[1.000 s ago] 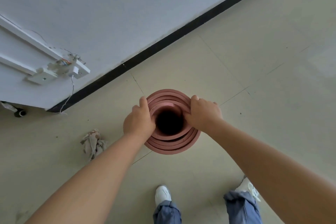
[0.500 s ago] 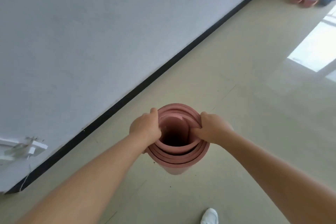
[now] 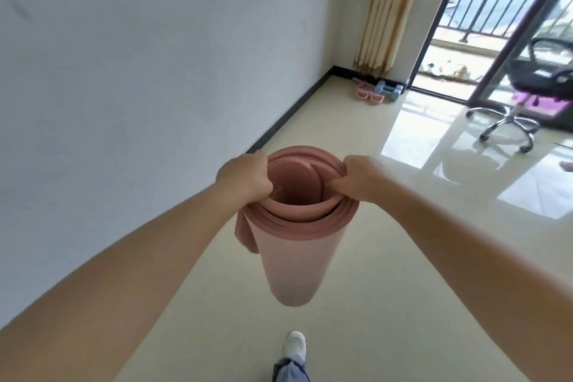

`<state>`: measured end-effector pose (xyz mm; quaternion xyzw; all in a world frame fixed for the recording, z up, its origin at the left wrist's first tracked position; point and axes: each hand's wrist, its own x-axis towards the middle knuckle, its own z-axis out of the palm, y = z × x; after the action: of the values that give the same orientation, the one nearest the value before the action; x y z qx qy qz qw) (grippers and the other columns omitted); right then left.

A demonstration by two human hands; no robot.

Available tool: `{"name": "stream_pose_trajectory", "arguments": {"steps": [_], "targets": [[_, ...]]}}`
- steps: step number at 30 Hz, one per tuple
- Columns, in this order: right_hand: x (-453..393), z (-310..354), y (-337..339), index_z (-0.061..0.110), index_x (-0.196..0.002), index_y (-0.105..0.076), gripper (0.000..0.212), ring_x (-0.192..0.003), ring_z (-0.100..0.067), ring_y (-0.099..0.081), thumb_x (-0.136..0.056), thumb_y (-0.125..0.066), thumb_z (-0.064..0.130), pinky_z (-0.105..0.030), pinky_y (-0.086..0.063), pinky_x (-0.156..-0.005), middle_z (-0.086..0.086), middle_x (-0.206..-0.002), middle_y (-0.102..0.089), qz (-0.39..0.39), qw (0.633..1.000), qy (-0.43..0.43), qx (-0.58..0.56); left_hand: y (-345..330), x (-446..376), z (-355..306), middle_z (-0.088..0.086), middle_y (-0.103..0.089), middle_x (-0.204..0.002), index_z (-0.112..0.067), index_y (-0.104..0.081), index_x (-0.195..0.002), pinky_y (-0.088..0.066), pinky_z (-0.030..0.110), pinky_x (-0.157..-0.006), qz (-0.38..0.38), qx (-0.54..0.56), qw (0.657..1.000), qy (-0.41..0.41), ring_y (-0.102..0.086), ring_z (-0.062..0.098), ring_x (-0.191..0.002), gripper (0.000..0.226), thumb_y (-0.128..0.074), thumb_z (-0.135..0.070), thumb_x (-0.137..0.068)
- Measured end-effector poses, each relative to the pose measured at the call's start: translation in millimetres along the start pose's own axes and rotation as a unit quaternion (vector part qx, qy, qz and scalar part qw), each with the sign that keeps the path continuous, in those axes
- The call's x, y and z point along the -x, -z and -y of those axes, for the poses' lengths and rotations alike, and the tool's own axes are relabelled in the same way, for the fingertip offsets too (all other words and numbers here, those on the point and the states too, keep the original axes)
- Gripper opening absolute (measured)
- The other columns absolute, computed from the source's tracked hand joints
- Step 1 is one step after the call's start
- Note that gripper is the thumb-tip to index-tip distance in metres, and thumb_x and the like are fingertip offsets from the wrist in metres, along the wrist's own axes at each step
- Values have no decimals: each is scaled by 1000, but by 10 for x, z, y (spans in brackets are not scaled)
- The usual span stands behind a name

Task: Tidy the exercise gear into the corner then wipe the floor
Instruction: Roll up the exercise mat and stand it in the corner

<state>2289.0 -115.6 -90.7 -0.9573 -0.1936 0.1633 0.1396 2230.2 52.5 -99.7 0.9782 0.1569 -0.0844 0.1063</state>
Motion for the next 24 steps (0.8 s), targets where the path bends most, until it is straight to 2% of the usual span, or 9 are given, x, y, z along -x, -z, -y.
{"name": "stream_pose_trajectory", "arguments": {"steps": [2,5,11,17,20,24], "targets": [[-378,-137,302,8,-77,-50,19,-78,-22,-48,-86,-53,25,-21,-33,-51,0,-66,-45,-8,1000,-16,2,215,-487,-201,11,-58,-108,-9,-46,-121,-40,30,-72,-3,-5,1000,-23,-46,23,-85,33,-48,-9,-88],[-941,-380,700,9,-80,-52,20,-78,-20,-49,-87,-52,27,-22,-35,-53,-2,-74,-49,-9,999,-38,6,476,-1209,-505,6,-51,-94,-9,-48,-118,-40,30,-70,8,-15,998,-61,-48,22,-84,31,-49,-8,-87],[-2016,-921,1434,14,-65,-46,25,-76,-20,-50,-86,-53,26,-23,-36,-55,0,-68,-48,-46,995,-89,-14,911,-2554,-1175,4,-48,-92,-9,-48,-116,-42,30,-72,16,-25,993,-118,-49,22,-85,29,-47,-9,-88],[-3226,-1617,2014,16,-59,-36,32,-69,-19,-44,-85,-53,23,-22,-30,-49,2,-64,-41,-85,990,-107,-25,1098,-3908,-1883,11,-57,-115,-7,-49,-115,-42,31,-77,29,-20,991,-128,-56,29,-107,28,-47,-9,-87],[-3900,-2031,2298,16,-59,-36,32,-63,-15,-42,-84,-53,24,-22,-30,-49,3,-64,-41,-88,991,-100,-23,1146,-4658,-2268,12,-57,-109,-5,-51,-114,-39,29,-74,38,-20,991,-123,-55,28,-101,28,-47,-7,-87],[-4786,-2559,2748,18,-59,-36,32,-77,-21,-46,-84,-55,25,-22,-31,-51,4,-65,-40,-76,993,-85,-32,1236,-5619,-2789,9,-54,-100,-8,-51,-108,-38,28,-72,53,-10,992,-117,-50,23,-89,22,-47,-7,-87]]}}
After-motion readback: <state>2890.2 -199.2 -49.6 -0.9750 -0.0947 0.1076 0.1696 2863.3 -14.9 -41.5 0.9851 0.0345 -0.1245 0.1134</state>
